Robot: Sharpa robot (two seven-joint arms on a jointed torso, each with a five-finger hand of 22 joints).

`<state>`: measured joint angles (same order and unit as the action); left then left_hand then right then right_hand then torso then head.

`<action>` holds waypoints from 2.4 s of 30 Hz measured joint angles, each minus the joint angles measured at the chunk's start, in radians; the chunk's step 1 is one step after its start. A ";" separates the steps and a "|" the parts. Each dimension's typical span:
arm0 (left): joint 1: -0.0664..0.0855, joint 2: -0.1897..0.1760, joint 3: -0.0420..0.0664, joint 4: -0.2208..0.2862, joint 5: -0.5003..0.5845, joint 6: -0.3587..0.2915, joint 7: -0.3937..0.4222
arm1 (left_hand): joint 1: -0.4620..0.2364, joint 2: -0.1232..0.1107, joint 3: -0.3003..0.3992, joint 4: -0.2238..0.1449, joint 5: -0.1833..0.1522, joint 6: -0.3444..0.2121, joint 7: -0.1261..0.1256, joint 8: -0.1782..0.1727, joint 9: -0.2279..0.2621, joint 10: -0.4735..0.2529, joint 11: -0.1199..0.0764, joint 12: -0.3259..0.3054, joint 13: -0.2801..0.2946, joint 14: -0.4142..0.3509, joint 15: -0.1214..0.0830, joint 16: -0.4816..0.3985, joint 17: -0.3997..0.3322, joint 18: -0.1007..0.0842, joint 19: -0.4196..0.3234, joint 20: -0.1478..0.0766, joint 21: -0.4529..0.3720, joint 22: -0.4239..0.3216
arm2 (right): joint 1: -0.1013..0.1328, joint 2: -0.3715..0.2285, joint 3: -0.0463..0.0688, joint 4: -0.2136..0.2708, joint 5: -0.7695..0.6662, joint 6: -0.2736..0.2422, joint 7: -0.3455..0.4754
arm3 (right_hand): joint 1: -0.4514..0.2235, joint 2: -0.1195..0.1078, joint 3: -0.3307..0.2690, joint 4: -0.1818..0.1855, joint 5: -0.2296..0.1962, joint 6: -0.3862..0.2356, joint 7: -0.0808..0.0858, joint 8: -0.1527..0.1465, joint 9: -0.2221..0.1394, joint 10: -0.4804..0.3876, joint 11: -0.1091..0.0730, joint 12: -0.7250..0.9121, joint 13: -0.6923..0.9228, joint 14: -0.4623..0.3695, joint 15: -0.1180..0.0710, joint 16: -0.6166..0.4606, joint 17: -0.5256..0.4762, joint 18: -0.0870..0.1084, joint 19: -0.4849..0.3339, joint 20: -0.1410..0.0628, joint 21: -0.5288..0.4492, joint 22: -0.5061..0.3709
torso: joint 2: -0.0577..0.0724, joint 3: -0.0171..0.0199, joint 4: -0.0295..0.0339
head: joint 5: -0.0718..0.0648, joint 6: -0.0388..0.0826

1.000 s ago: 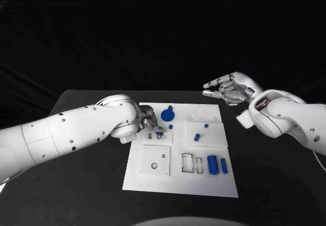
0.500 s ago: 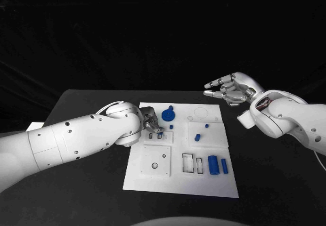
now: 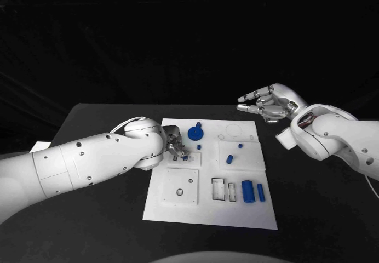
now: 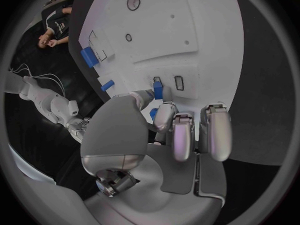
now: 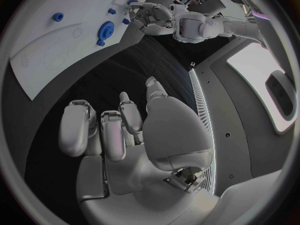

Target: Assemble the parts on the task board

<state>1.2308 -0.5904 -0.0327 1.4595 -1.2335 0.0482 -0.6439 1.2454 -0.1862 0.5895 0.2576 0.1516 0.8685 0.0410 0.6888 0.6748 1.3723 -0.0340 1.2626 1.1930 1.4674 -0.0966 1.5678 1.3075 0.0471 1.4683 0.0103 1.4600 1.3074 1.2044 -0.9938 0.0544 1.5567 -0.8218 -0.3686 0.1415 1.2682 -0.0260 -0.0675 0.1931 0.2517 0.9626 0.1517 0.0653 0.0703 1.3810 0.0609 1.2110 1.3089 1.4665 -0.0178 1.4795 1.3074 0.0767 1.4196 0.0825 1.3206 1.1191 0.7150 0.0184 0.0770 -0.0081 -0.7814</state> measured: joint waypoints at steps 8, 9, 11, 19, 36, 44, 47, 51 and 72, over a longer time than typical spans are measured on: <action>0.001 0.002 0.001 -0.001 -0.004 0.033 0.000 | -0.001 -0.001 0.001 -0.001 -0.002 0.000 0.000 -0.002 0.000 0.000 0.000 0.000 0.000 0.000 0.000 0.000 0.000 0.000 0.000 0.000 0.004 0.000 | 0.000 0.000 0.000 -0.002 0.001 0.002 0.000 | 0.000 0.000 0.000 0.000 0.000 0.000 0.000 0.000 0.000 0.000 0.000 0.000 0.000 0.000 0.000 0.000 0.000 0.000 0.000 0.000 0.000 0.000 | 0.000 0.0000 0.0018 | -0.005 -0.005; 0.000 0.002 0.001 -0.001 -0.004 0.036 0.000 | -0.001 -0.001 0.001 -0.001 -0.001 0.000 0.000 0.000 0.000 0.000 0.000 0.000 0.000 0.000 0.000 0.000 0.000 0.000 0.000 0.000 0.004 0.000 | 0.000 0.000 0.000 -0.002 0.001 0.002 0.000 | 0.000 0.000 0.000 0.000 0.000 0.000 0.000 0.000 0.000 0.000 0.000 0.000 0.000 0.000 0.000 0.000 0.000 0.000 0.000 0.000 0.000 0.000 | 0.000 0.0002 0.0023 | -0.005 -0.006; 0.000 0.002 0.001 -0.001 -0.004 0.040 0.000 | -0.001 -0.001 0.002 -0.002 0.002 0.000 0.000 0.002 0.001 0.000 0.000 0.000 0.000 0.000 0.000 0.000 0.000 0.000 0.000 0.000 0.004 0.000 | 0.000 0.001 0.000 -0.002 0.001 0.003 0.000 | 0.000 0.000 0.000 0.000 0.000 0.000 0.000 0.000 0.000 0.000 0.000 0.000 0.000 0.000 0.000 0.000 0.000 0.000 0.000 0.000 0.000 0.000 | 0.000 0.0005 0.0025 | -0.005 -0.007; 0.002 0.002 0.002 -0.002 -0.002 0.052 0.000 | -0.003 -0.002 0.003 -0.002 0.002 0.002 0.002 0.002 0.002 0.001 -0.001 0.000 0.005 0.000 0.000 0.000 0.000 0.000 0.000 0.000 0.004 0.000 | 0.000 0.000 0.000 -0.002 0.001 0.004 0.000 | 0.000 0.000 0.000 0.000 0.000 0.000 0.000 0.000 0.000 0.000 0.000 0.000 0.000 0.000 0.000 0.000 0.001 0.000 0.000 0.000 0.000 0.000 | 0.000 0.0004 0.0024 | 0.001 -0.011; 0.002 0.011 0.002 -0.019 0.010 0.055 -0.001 | -0.116 -0.018 0.046 -0.097 0.002 0.047 -0.021 0.001 -0.003 0.014 -0.014 0.010 0.016 -0.004 -0.004 0.000 0.000 0.000 0.000 0.000 0.012 0.000 | 0.000 -0.001 0.000 0.000 0.002 0.005 -0.001 | -0.008 0.000 -0.003 0.003 0.000 0.000 0.000 0.000 0.000 0.000 0.000 0.000 0.000 0.000 0.000 -0.004 0.001 0.000 0.000 0.000 -0.004 -0.002 | 0.000 0.0012 0.0021 | 0.000 -0.011; 0.002 0.021 0.002 -0.036 0.017 0.055 -0.003 | -0.133 -0.022 -0.006 -0.072 0.004 0.068 -0.029 -0.003 -0.003 0.018 -0.018 0.016 0.024 0.000 -0.007 0.000 0.001 0.000 -0.004 -0.004 0.018 0.000 | 0.000 -0.001 0.000 0.000 0.002 0.005 -0.001 | -0.008 0.000 -0.003 0.003 0.000 0.000 0.000 0.000 0.000 0.000 0.000 0.000 0.000 0.000 0.000 -0.004 0.000 0.000 0.000 0.000 -0.004 -0.005 | 0.000 0.0012 0.0021 | 0.001 -0.013; 0.002 0.025 0.002 -0.042 0.020 0.055 -0.004 | -0.138 -0.017 -0.013 -0.071 0.004 0.068 -0.029 -0.006 -0.004 0.018 -0.018 0.015 0.025 0.000 -0.007 0.000 0.001 0.000 -0.004 -0.004 0.018 0.000 | 0.000 0.000 0.000 0.000 0.002 0.005 -0.001 | -0.008 0.000 -0.003 0.003 0.000 0.000 0.000 0.000 0.000 0.000 0.000 0.000 0.000 0.000 0.000 -0.004 0.000 0.000 0.000 0.000 -0.004 -0.005 | 0.000 0.0013 0.0019 | 0.000 -0.013; 0.002 0.032 0.002 -0.050 0.022 0.055 -0.005 | -0.145 -0.018 -0.024 -0.063 0.004 0.073 -0.027 -0.006 -0.004 0.018 -0.018 0.019 0.027 0.000 -0.007 0.000 0.000 0.000 -0.004 -0.004 0.022 0.000 | 0.000 0.000 0.000 0.000 0.002 0.006 -0.001 | -0.008 0.000 -0.003 0.003 0.000 0.000 0.000 0.000 0.000 0.000 0.000 -0.006 0.000 0.000 0.000 -0.004 0.000 0.000 0.000 0.000 -0.004 -0.008 | 0.000 0.0014 0.0018 | -0.001 -0.013; 0.001 0.042 0.001 -0.069 0.025 0.057 -0.008 | -0.229 -0.010 -0.216 0.031 0.004 0.100 -0.032 -0.004 0.002 0.037 -0.026 0.041 0.052 -0.004 -0.011 0.000 0.000 -0.016 0.000 -0.007 0.039 0.001 | 0.000 0.000 0.000 -0.001 0.002 0.012 -0.002 | -0.008 0.000 -0.008 0.003 0.000 0.000 0.000 0.000 -0.001 -0.007 0.000 -0.014 0.000 0.000 0.000 -0.012 0.000 0.000 -0.003 -0.003 -0.013 -0.019 | 0.000 0.0006 0.0028 | -0.007 -0.018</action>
<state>1.2320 -0.5487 -0.0319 1.3903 -1.2088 0.1050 -0.6515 1.0165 -0.1961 0.3736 0.2883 0.1558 0.9687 0.0087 0.6847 0.6772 1.4092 -0.0596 1.3039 1.2447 1.4636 -0.1073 1.5678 1.3077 0.0316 1.4685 0.0031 1.4987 1.3081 1.2042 -0.9939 0.0543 1.5561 -0.8195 -0.3568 0.1398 1.2605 -0.0262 -0.0757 0.1959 0.2516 0.9626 0.1517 0.0653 0.0698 1.3738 0.0609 1.1965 1.3088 1.4665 -0.0178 1.4679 1.3075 0.0767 1.4167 0.0796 1.3081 1.0998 0.7148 0.0190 0.0798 -0.0148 -0.7994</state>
